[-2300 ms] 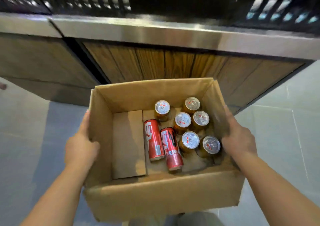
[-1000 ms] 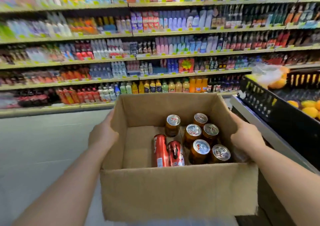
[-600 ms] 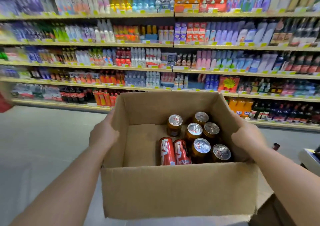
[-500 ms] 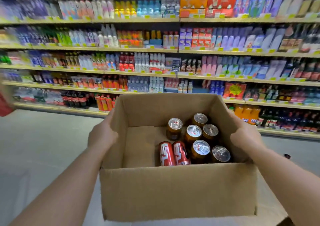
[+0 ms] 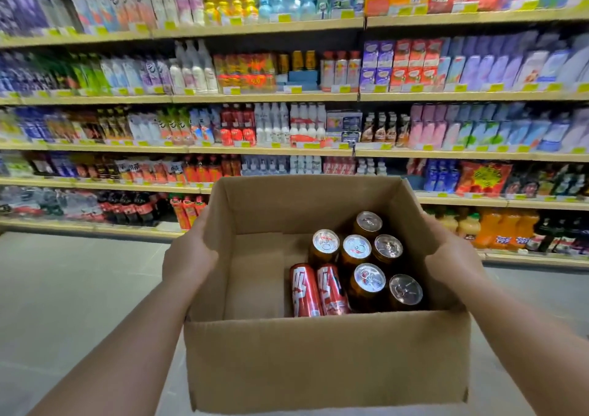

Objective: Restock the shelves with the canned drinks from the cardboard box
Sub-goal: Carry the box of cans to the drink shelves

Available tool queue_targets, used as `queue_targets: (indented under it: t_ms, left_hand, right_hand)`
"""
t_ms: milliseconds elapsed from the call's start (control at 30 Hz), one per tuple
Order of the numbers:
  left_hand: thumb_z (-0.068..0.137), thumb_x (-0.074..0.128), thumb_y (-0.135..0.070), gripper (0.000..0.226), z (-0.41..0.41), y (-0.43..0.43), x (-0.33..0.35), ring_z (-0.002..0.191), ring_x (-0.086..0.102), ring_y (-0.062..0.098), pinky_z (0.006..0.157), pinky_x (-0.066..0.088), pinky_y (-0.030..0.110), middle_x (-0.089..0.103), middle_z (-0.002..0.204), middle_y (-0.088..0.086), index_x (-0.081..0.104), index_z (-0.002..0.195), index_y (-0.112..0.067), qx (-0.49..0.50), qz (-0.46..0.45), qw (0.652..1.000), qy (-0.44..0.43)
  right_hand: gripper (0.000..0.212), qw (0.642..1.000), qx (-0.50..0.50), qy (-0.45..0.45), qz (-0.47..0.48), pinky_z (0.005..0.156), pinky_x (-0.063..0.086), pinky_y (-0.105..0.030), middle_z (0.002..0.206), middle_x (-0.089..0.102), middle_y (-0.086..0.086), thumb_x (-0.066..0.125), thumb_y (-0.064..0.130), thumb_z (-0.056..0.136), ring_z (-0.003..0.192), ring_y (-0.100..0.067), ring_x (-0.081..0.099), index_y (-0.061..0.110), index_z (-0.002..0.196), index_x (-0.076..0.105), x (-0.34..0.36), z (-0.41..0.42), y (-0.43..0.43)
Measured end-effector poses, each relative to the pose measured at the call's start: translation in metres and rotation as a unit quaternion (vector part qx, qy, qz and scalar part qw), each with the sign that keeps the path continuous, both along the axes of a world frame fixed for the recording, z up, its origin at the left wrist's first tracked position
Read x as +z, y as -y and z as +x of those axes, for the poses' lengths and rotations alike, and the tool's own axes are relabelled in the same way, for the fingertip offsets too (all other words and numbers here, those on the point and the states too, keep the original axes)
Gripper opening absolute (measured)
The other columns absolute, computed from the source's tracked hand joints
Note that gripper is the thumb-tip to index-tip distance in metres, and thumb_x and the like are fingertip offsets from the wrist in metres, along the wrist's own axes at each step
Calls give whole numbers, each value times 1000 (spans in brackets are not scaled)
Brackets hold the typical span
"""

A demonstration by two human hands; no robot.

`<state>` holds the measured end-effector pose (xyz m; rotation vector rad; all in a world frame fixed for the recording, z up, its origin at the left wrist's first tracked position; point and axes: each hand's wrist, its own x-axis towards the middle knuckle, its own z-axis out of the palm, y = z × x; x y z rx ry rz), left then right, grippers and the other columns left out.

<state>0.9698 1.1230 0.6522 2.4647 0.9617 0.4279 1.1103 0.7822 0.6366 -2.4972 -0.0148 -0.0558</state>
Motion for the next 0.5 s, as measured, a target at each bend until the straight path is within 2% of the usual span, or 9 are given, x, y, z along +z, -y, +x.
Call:
queue_targets:
  t_ms: [67, 167, 267, 367, 433, 500]
  left_hand:
    - [79, 48, 1, 87, 34, -30, -6, 55, 54, 22, 45, 41, 30, 58, 70, 5, 14, 147, -43, -5, -3, 1000, -3]
    - [80, 48, 2, 88, 91, -76, -20, 57, 56, 22, 47, 43, 31, 61, 77, 7, 13, 147, -43, -12, -3, 1000, -3]
    - [81, 50, 2, 89, 159, -125, -39, 57, 58, 24, 45, 43, 31, 63, 76, 8, 12, 147, -43, -16, -9, 1000, 6]
    - [82, 50, 2, 89, 224, -171, -50, 54, 55, 21, 42, 37, 27, 57, 66, 4, 11, 146, -45, -20, -12, 1000, -1]
    - [83, 50, 1, 88, 263, -200, -59, 55, 53, 19, 42, 37, 27, 58, 71, 4, 9, 146, -46, -30, -11, 999, -5]
    - [85, 51, -2, 87, 300, -229, -73, 56, 53, 17, 44, 39, 27, 59, 79, 5, 7, 146, -46, -39, -17, 999, -14]
  right_hand:
    - [88, 1000, 7, -10, -9, 57, 55, -39, 118, 60, -14, 46, -6, 80, 73, -22, 58, 51, 141, 19, -5, 31, -29]
    - [88, 1000, 2, -18, -10, 51, 52, -34, 113, 60, -13, 45, -6, 81, 66, -20, 56, 51, 141, 17, -19, 85, -73]
    - [88, 1000, 0, -21, -4, 55, 55, -40, 106, 59, -13, 45, -7, 81, 65, -23, 59, 51, 141, 16, -43, 148, -122]
    - [89, 1000, -7, -24, 0, 64, 55, -45, 112, 61, -18, 46, -8, 78, 75, -29, 60, 48, 142, 19, -59, 204, -169]
    - [90, 999, -14, -28, -8, 69, 53, -43, 113, 61, -21, 48, -8, 76, 83, -33, 58, 47, 142, 20, -68, 242, -197]
    - [92, 999, -21, -38, -19, 67, 49, -39, 113, 59, -21, 49, -8, 76, 82, -33, 56, 48, 143, 19, -76, 275, -225]
